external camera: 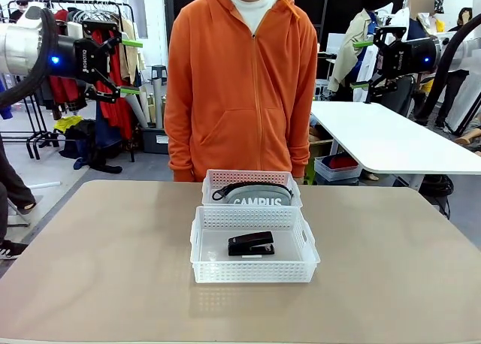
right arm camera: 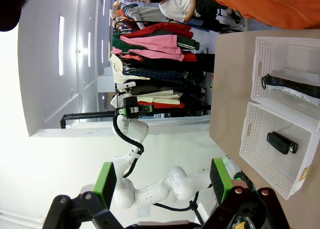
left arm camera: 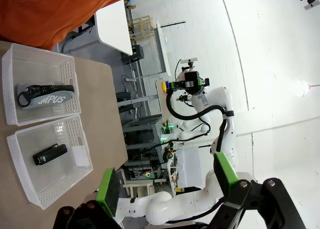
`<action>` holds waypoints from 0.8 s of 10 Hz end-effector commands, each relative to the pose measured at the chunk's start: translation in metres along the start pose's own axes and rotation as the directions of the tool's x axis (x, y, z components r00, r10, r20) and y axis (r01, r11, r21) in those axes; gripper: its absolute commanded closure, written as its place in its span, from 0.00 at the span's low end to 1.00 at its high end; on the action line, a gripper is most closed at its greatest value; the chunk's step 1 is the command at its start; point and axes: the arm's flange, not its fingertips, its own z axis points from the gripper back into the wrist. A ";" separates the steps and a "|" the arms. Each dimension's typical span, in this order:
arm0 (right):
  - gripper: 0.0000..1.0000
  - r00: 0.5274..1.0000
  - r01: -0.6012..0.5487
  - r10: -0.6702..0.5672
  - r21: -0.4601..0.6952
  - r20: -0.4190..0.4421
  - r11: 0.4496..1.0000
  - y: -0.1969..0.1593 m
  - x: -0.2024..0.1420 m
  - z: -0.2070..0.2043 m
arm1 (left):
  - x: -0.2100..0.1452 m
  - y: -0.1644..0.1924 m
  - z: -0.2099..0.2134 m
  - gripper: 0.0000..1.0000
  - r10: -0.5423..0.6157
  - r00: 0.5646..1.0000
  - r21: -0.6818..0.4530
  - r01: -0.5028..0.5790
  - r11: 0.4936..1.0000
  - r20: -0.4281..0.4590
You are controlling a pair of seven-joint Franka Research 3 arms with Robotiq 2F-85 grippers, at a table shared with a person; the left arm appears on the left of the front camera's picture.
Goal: Distribute items into two baskets.
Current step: Place the picked Stapler into the Organizing basket as instructed by the person.
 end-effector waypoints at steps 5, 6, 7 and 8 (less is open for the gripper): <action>0.00 1.000 0.000 0.000 0.012 0.003 1.000 0.003 0.000 0.000 | 0.000 0.000 0.000 0.00 0.009 1.000 -0.006 -0.009 1.000 0.003; 0.00 1.000 0.000 0.000 0.012 0.003 1.000 0.003 0.000 0.000 | 0.000 0.000 0.000 0.00 0.009 1.000 -0.006 -0.009 1.000 0.003; 0.00 1.000 0.000 0.000 0.012 0.003 1.000 0.003 0.000 0.000 | 0.000 0.000 0.000 0.00 0.009 1.000 -0.006 -0.009 1.000 0.003; 0.00 1.000 0.000 0.000 0.012 0.003 1.000 0.003 0.000 0.000 | 0.000 0.000 0.000 0.00 0.009 1.000 -0.006 -0.009 1.000 0.003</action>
